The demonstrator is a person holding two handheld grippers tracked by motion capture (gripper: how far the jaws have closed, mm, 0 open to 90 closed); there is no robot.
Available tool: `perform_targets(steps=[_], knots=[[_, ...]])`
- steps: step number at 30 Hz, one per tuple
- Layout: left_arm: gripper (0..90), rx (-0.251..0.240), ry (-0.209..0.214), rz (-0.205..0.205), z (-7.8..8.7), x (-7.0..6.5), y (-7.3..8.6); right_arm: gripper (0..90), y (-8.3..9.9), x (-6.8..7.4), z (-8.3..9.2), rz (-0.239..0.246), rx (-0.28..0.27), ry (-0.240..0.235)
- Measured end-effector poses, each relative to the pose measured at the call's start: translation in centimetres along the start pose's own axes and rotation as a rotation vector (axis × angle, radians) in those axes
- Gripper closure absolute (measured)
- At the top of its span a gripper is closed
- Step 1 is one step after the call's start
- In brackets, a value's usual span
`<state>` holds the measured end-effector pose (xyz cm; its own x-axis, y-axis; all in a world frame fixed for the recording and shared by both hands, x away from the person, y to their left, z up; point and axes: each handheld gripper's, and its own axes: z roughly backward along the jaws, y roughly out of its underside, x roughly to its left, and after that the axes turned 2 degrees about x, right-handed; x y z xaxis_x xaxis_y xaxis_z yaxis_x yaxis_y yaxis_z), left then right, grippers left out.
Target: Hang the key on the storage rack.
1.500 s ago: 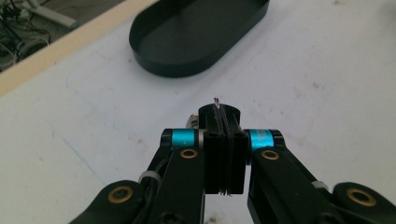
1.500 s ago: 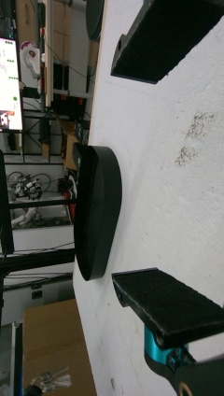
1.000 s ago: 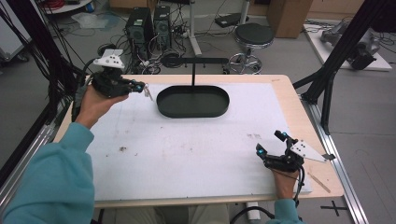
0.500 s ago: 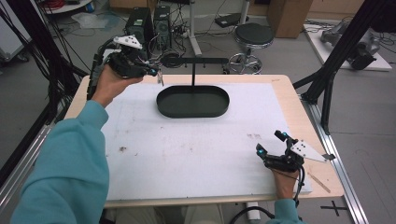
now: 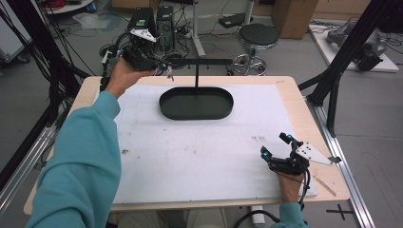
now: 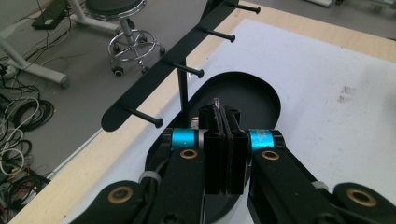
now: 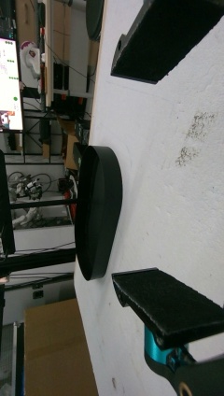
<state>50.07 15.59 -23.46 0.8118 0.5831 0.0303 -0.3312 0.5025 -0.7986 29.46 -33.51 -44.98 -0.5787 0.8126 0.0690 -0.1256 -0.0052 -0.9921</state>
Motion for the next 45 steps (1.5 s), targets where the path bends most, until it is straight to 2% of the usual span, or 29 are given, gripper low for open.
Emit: perform_targets(steps=[11, 20, 24, 25, 28, 42, 45], knots=[[88.4, 0.03, -0.012, 0.032, -2.3, 0.8, 0.5, 2.5, 0.0, 0.1, 0.0, -0.003, 0.002, 0.003], [88.4, 0.06, -0.034, 0.045, -3.2, 1.3, 0.8, 2.5, 0.0, 0.1, 0.0, -0.004, 0.002, 0.003], [88.3, 0.059, -0.04, 0.057, -3.7, 1.3, 0.9, 2.5, 0.0, 0.1, 0.0, 0.001, 0.002, 0.001], [88.3, 0.065, -0.042, 0.051, -3.7, 1.4, 0.9, 2.5, 0.0, 0.1, 0.0, -0.002, 0.001, 0.001], [88.3, 0.062, -0.055, 0.068, -3.8, 1.5, 1.0, 2.5, 0.0, 0.1, 0.0, 0.0, -0.002, 0.001], [88.3, 0.078, -0.067, 0.079, -4.2, 1.8, 1.2, 2.5, 0.0, 0.1, 0.0, -0.006, 0.0, -0.001], [88.3, 0.069, -0.071, 0.084, -4.3, 1.9, 1.2, 2.5, 0.0, 0.1, 0.0, -0.004, -0.002, -0.001]])
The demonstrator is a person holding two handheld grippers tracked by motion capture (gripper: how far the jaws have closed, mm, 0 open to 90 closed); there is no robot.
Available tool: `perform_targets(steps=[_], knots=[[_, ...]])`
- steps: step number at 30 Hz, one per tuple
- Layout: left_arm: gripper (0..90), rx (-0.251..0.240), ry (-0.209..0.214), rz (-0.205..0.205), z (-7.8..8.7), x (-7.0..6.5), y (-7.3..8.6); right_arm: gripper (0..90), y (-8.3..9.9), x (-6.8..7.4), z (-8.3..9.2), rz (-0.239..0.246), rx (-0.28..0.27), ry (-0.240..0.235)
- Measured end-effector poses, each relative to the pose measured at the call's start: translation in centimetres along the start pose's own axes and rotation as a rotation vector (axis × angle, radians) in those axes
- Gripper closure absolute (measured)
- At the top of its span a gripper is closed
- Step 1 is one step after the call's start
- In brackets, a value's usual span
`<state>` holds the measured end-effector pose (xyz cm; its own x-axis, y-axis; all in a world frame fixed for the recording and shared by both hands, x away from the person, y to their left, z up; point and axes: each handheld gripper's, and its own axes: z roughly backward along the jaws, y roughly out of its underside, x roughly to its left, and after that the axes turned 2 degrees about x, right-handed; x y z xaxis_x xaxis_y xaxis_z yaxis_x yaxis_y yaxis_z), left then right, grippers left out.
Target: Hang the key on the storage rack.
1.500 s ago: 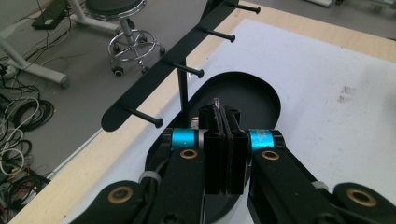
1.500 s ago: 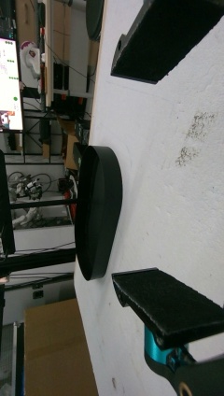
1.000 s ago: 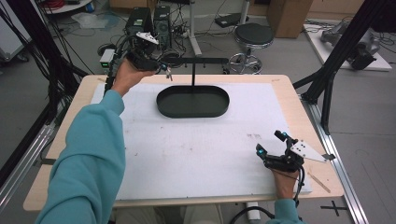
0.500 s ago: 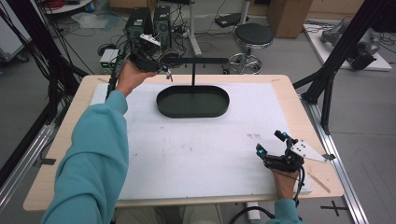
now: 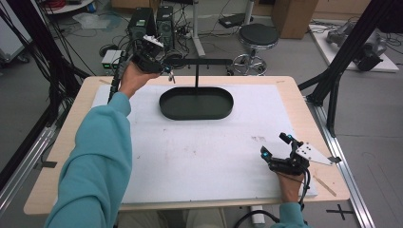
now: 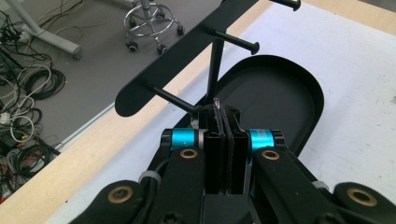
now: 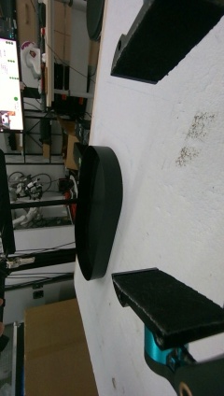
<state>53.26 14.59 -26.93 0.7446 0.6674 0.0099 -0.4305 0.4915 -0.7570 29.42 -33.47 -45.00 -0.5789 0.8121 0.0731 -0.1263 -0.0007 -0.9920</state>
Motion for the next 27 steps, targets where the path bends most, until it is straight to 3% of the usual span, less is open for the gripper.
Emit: perform_targets(steps=[27], knots=[[88.3, -0.008, -0.024, 0.022, -0.24, 1.01, 0.3, 2.5, 0.0, -0.02, -0.01, -0.002, -0.002, 0.0]])
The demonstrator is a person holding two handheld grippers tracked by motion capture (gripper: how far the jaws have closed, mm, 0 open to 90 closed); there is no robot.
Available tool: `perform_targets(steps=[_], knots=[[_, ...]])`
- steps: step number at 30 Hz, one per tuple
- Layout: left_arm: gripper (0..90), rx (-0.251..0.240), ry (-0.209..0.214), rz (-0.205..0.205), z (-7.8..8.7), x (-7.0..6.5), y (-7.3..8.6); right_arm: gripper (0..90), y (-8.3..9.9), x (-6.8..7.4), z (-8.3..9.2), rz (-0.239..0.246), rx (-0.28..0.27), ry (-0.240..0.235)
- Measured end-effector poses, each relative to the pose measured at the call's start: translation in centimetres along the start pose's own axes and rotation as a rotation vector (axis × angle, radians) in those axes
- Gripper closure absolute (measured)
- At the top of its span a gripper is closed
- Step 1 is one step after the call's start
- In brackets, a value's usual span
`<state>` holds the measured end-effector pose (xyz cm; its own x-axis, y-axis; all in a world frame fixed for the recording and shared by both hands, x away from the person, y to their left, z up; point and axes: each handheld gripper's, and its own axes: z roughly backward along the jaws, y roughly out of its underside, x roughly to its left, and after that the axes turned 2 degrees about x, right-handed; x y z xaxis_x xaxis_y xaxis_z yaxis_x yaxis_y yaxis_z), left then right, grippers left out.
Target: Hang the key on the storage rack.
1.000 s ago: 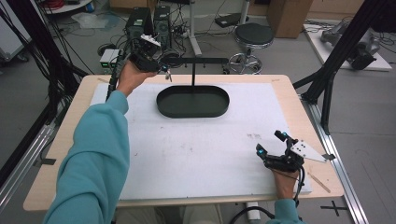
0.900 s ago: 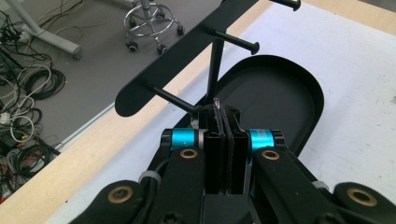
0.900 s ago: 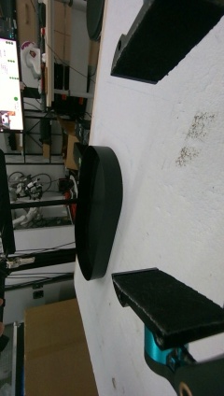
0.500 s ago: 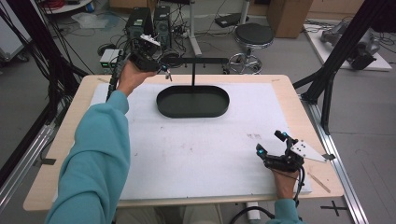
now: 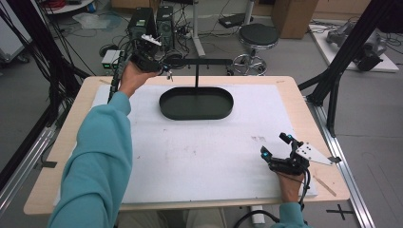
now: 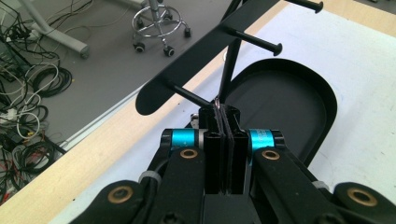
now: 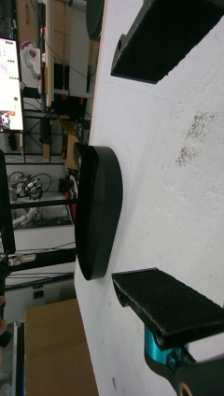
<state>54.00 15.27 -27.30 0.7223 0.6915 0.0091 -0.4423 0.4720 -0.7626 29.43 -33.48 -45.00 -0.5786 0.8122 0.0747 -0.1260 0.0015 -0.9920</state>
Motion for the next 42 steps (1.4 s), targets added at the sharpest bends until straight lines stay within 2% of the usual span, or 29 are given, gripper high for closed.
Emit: perform_targets(steps=[15, 19, 20, 22, 24, 25, 26, 27, 29, 31, 35, 42], knots=[[88.1, -0.062, -0.042, 0.011, -0.7, 0.8, 0.2, 2.5, 0.0, 0.0, 0.0, 0.002, 0.002, 0.001], [89.2, -0.085, -0.071, 0.012, -0.7, 0.9, 0.2, 2.5, 0.0, 0.0, 0.0, 0.003, 0.001, 0.002], [86.8, -0.105, -0.072, 0.016, -0.6, 1.1, 0.3, 2.5, 0.0, 0.0, 0.0, 0.002, 0.002, 0.002], [64.1, -0.142, -0.06, 0.014, -0.6, 1.4, 0.4, 2.5, 0.0, 0.0, 0.0, 0.005, 0.001, 0.002], [41.5, -0.138, -0.095, -0.018, -0.3, 1.2, 0.6, 2.4, 0.0, 0.0, 0.0, 0.005, 0.001, 0.002], [35.0, -0.138, -0.116, -0.027, -0.1, 1.0, 0.7, 2.5, 0.0, 0.0, 0.0, 0.002, 0.002, 0.002], [29.2, -0.164, -0.104, -0.018, 0.5, 0.8, 1.1, 2.5, 0.0, 0.0, 0.0, 0.003, 0.002, 0.0], [17.8, -0.182, -0.1, -0.016, 0.7, 0.7, 1.2, 2.5, 0.0, 0.0, 0.0, 0.001, 0.002, 0.001], [6.7, -0.231, -0.092, -0.003, 1.9, 0.3, 1.9, 2.5, 0.0, 0.0, 0.0, -0.001, 0.0, -0.001], [1.7, -0.285, -0.095, -0.032, 3.7, -0.2, 3.1, 2.5, 0.0, 0.0, 0.0, 0.006, 0.003, 0.0], [1.7, -0.383, -0.068, -0.053, 6.9, -1.2, 6.0, 2.5, 0.0, -0.1, 0.1, 0.002, -0.004, -0.003], [1.7, -0.507, -0.031, -0.074, 11.9, -3.8, 12.8, 2.5, 0.0, -0.1, 0.1, -0.006, -0.003, 0.0]])
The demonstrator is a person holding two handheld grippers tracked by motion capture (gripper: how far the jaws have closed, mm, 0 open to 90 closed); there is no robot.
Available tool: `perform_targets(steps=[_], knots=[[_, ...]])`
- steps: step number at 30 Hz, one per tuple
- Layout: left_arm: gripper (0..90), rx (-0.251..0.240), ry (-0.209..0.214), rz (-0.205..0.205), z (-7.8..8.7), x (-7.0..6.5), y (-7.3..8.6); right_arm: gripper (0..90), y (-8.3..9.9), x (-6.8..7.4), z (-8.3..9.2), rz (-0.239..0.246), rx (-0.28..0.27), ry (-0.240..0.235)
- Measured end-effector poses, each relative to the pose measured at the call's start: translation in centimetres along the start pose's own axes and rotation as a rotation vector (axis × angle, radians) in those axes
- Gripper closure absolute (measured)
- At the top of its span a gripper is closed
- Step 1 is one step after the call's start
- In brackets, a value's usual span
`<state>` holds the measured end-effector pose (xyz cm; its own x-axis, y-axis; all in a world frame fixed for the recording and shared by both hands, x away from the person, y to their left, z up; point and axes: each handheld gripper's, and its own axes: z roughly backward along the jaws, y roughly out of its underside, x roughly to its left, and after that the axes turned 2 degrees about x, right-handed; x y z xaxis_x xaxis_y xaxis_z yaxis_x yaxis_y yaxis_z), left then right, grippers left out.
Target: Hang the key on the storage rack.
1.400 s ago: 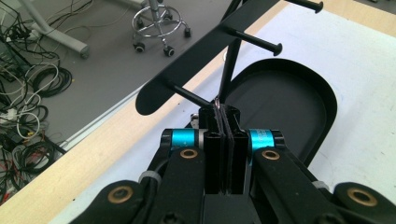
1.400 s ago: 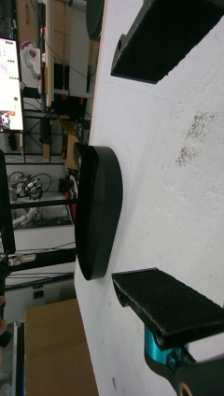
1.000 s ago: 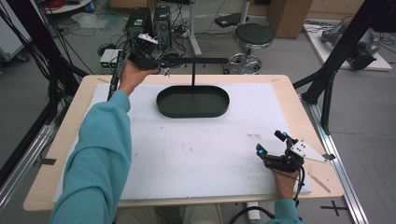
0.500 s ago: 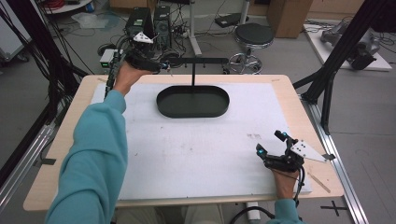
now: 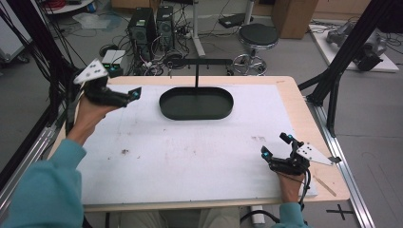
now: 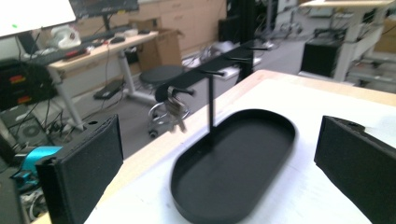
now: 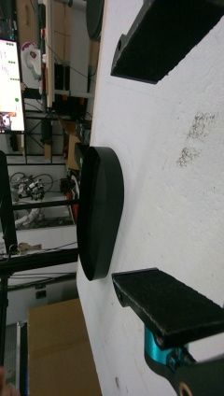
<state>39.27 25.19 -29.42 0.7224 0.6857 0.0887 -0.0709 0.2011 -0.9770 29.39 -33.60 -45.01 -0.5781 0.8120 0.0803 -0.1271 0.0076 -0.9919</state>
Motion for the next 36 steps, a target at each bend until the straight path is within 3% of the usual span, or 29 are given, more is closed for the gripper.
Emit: perform_targets(steps=[3, 5, 7, 12, 20, 28, 33, 36], knots=[[1.7, -0.058, 0.012, 0.016, 3.1, -1.2, 2.1, 2.5, 0.0, 0.1, 0.0, 0.013, 0.002, 0.0], [1.7, -0.06, 0.008, 0.01, 4.4, -1.9, 3.4, 2.5, 0.0, 0.0, 0.0, 0.015, 0.001, 0.0], [1.7, -0.063, 0.003, 0.008, 5.6, -2.5, 4.9, 2.5, 0.0, 0.0, 0.0, 0.012, 0.001, 0.0], [1.7, -0.089, -0.012, 0.055, 7.5, -3.6, 8.2, 2.5, 0.0, 0.2, 0.0, 0.03, -0.002, 0.006], [1.7, -0.143, -0.033, 0.095, 8.5, -5.1, 12.4, 2.5, 0.0, 0.2, 0.0, 0.019, 0.004, 0.006], [1.7, -0.126, -0.008, 0.104, 8.1, -6.3, 15.4, 2.5, 0.0, 0.2, 0.0, 0.012, 0.005, 0.008], [1.7, -0.146, -0.019, 0.142, 8.3, -6.5, 17.4, 2.5, 0.0, 0.2, 0.0, 0.019, 0.001, 0.008], [1.7, -0.157, -0.016, 0.136, 8.4, -6.6, 17.6, 2.5, 0.0, 0.2, 0.0, 0.021, 0.001, 0.008]])
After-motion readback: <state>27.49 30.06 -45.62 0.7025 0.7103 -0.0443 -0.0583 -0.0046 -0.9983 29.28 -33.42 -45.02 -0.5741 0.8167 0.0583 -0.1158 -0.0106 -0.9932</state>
